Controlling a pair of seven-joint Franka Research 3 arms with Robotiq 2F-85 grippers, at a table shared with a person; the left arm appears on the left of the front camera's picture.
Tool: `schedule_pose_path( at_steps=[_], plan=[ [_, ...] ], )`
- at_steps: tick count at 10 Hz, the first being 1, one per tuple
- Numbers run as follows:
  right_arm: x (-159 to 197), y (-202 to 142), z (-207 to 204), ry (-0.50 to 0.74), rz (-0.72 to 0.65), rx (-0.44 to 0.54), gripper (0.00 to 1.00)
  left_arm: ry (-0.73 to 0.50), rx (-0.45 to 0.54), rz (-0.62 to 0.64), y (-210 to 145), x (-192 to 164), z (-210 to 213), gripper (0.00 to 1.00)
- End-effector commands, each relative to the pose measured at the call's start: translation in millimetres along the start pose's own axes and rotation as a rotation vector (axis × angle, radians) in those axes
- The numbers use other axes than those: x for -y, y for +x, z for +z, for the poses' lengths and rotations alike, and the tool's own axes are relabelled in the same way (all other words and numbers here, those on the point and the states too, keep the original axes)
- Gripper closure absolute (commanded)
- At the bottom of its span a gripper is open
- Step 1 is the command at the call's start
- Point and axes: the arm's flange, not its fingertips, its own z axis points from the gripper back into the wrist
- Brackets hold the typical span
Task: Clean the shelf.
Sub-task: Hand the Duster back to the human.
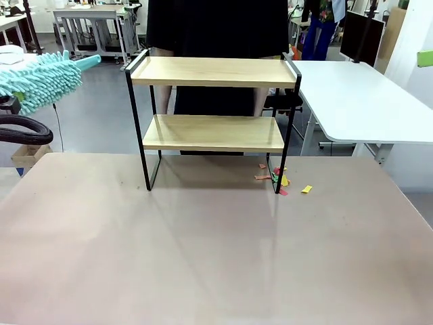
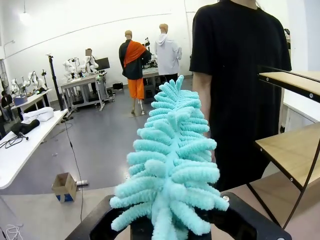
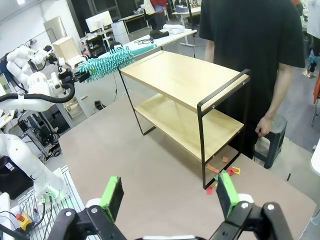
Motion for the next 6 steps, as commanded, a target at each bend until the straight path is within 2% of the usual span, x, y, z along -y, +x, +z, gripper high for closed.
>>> schedule_pose_path(
  at_steps=[1,6],
  plan=[
    [0.2,1.8,1.4,0.003,0.014,-0.005,0.00,0.001,0.006,-0.009,2.2,-0.2,0.3,0.83],
    [0.2,1.8,1.4,0.003,0.014,-0.005,0.00,0.001,0.006,-0.009,2.2,-0.2,0.3,0.83]
  ],
)
